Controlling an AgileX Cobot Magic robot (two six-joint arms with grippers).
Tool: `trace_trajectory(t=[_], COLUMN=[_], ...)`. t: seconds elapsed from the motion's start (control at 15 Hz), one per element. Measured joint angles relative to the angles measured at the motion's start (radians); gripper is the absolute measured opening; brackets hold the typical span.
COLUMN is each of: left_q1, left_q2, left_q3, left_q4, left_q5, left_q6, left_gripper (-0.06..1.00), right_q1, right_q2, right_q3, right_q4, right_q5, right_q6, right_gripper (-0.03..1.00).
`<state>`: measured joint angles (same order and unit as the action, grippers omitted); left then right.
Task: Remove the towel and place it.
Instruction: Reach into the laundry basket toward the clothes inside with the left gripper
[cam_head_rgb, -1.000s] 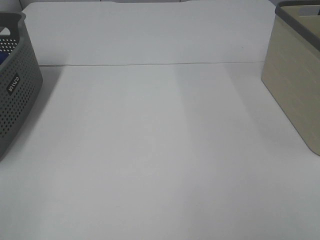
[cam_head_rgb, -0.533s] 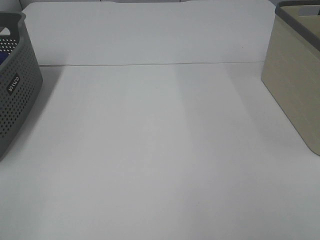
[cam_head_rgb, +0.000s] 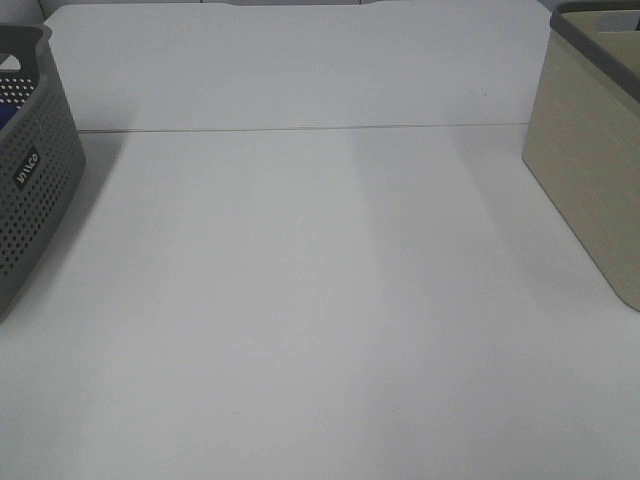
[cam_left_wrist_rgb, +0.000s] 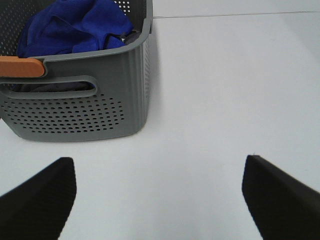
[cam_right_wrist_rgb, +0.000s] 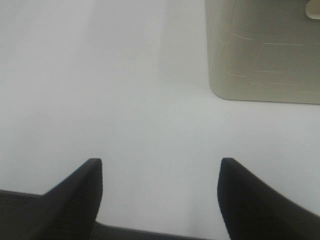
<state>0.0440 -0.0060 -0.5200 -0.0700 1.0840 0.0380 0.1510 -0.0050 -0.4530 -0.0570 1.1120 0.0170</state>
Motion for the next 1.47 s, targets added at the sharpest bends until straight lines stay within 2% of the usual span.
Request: trace_trajectory(t=[0.6,0.8,1.2,1.27,1.47], left_q1=[0.000,0.000,0.000,0.000,0.000], left_q2=[0.000,0.057,0.560,0.758,1.061], left_q3=[0.000,-0.081,-0.434,-0.552,-0.743], left_q4=[0.000,-0.006,-0.001,0.019,0.100], left_q5=[0.000,0.010,0.105,0.130,0.131], left_q6=[-0.001,0.086,0.402,0.561,0.713], left_gripper=[0.83,0.83,0.83,0.83,0.83], right_q1=[0.000,0.000,0.000,0.000,0.000], right_q2=[0.000,0.000,0.000,0.000,0.000], right_q3=[0.000,0.000,0.000,0.000,0.000], right_q4=[0.000,0.000,0.000,0.000,0.000], right_q5=[0.000,0.000,0.000,0.000,0.000], right_q6=[0.000,0.000,0.000,0.000,0.000], right_gripper=[0.66,0.66,0.66,0.66,0.66])
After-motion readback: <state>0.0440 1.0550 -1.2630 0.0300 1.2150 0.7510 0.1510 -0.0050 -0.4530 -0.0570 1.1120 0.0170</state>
